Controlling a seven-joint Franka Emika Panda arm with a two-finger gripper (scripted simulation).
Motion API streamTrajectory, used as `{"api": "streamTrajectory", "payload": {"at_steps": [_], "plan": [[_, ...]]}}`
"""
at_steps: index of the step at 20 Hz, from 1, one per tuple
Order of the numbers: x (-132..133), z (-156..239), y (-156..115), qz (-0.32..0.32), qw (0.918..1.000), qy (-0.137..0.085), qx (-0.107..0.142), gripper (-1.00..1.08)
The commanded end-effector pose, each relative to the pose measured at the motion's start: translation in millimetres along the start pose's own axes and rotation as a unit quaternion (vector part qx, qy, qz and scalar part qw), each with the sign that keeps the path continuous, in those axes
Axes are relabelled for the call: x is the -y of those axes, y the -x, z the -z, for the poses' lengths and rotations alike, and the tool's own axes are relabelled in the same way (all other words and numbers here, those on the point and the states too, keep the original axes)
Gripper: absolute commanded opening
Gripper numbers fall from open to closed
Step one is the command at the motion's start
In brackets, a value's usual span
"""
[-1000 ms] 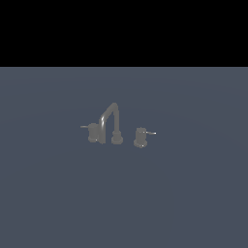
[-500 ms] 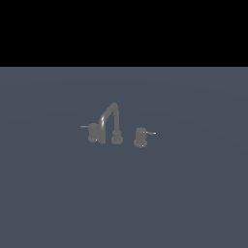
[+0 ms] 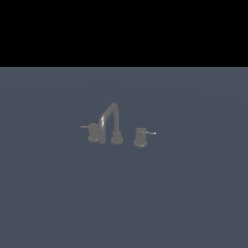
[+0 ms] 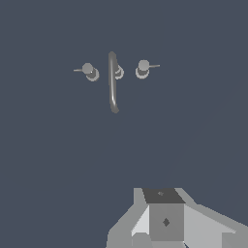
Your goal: Turn on the faucet by rotating a designated handle.
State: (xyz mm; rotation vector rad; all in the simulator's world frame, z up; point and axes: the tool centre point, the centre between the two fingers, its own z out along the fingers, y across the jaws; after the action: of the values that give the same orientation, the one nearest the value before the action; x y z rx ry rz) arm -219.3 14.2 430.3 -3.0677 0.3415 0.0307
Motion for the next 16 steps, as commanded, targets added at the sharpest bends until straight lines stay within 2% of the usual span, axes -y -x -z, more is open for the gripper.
{"api": "streamTrajectory", "payload": {"at_steps": [1,8,16], "plan": [[6.0,-14.6,-9.9,-0.03,0.9995,0.0,-0.001,-1.0],[20.4,-58.3,-43.1,-0.121,0.9927,0.001,-0.004,-1.0],[29.1,-108.0,-84.5,-0.223,0.9747,0.001,-0.008,-1.0]]}}
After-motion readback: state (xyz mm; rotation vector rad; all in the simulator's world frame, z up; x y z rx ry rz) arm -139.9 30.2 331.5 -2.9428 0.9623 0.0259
